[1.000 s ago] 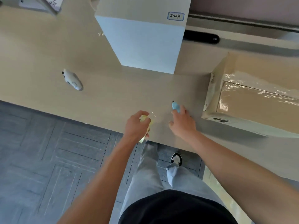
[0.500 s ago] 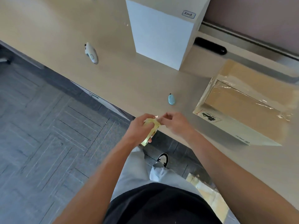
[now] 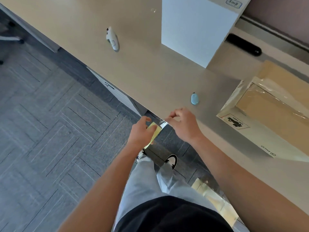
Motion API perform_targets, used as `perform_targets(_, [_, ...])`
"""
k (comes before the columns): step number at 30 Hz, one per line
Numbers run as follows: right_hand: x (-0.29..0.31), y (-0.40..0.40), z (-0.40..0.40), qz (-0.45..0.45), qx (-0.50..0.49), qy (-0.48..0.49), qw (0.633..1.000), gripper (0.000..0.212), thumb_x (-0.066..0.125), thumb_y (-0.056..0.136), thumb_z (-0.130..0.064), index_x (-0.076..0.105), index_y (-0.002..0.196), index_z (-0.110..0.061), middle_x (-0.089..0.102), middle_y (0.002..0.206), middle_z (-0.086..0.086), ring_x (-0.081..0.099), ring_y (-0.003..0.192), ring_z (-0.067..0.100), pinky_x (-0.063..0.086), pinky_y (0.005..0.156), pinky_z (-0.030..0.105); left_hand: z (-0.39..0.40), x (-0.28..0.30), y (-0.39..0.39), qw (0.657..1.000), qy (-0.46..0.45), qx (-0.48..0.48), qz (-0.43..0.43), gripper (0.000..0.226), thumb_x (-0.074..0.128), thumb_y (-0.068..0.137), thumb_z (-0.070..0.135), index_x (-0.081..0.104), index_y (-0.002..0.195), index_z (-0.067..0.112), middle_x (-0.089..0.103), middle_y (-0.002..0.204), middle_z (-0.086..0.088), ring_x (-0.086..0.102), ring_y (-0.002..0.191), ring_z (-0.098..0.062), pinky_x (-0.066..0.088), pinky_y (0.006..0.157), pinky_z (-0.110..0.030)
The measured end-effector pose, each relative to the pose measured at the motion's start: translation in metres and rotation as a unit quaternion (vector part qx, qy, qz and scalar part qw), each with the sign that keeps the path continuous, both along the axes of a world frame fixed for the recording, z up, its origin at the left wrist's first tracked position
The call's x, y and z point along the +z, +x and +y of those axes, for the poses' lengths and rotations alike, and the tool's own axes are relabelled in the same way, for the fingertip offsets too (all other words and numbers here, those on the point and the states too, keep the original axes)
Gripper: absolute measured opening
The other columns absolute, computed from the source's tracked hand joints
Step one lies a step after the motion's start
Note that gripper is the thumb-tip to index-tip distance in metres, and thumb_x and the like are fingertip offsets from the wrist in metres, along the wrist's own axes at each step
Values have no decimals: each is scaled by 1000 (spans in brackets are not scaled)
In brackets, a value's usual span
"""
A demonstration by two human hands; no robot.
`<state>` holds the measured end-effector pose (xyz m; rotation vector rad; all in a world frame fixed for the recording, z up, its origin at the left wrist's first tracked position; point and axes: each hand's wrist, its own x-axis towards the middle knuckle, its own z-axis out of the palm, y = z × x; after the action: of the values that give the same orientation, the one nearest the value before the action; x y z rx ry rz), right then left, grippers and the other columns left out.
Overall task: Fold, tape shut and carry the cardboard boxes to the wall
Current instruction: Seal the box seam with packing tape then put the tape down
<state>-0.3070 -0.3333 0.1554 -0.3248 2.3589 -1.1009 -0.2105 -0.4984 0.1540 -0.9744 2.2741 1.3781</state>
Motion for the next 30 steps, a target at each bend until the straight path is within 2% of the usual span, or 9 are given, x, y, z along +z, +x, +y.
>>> perform_targets(2, [-16,-6,-11,-4,-20,24,999,14,77,91,-30,73,84,-19,65,100,1,62,88,10,41,79,23,-8,-12,1,1000,13,-7,14,42,62,102,29,52,141,18,65,96,-8,58,71,-9,45,47,-10])
perform_targets(4, [-37,-15,-21,-1,-39,55,998,16,75,90,-35,74,83,-21,69,99,2,64,87,13,47,78,29,-15,-27,3,999,20,-26,35,55,68,97,35,44,146,29,65,92,-2,64,78,-14,48,57,-13])
perform_targets(7, [-65,-25,-32,7,-30,98,995,18,72,91,-37,74,86,-20,68,99,2,64,85,16,49,75,32,-22,-60,8,995,20,-84,46,83,76,90,32,27,155,46,70,101,-7,68,97,-29,59,83,-41])
perform_targets(11, [-97,-31,-42,20,7,143,990,21,69,95,-39,72,90,-18,60,101,2,60,86,20,44,75,32,-27,-96,6,986,-40,-153,57,92,71,95,28,11,162,47,62,134,-5,59,121,-25,51,96,-39])
perform_targets(15, [-120,-34,-44,76,52,160,983,20,70,96,-38,72,93,-18,53,102,-2,57,87,20,42,72,32,-30,-124,3,974,-78,-208,48,91,64,100,31,-1,162,50,47,103,0,57,85,-23,55,82,-44])
perform_targets(17, [-128,-37,-42,129,72,164,975,17,73,95,-33,73,93,-16,54,108,-1,58,94,22,46,76,34,-29,-133,-2,968,-93,-230,45,93,63,100,31,-5,161,50,41,97,1,55,74,-24,56,74,-47])
perform_targets(21, [-134,-39,-42,235,98,186,949,20,78,88,-37,71,91,-18,56,107,2,60,92,26,48,76,38,-28,-149,-13,961,-100,-252,48,96,63,100,29,-8,160,53,43,98,-2,56,68,-27,56,69,-49])
perform_targets(26, [-133,-53,-34,227,24,234,945,63,79,70,-72,61,104,-22,55,111,2,59,93,25,48,78,40,-29,-156,-21,954,-110,-276,44,99,64,100,29,-11,159,52,44,106,-3,58,65,-25,58,67,-47])
perform_targets(30, [-133,-58,-33,221,57,193,954,52,85,74,-60,63,102,-23,55,111,-2,59,94,23,46,80,38,-28,-159,-22,947,-126,-293,35,105,64,99,26,-18,157,53,48,109,-5,58,62,-23,58,64,-45])
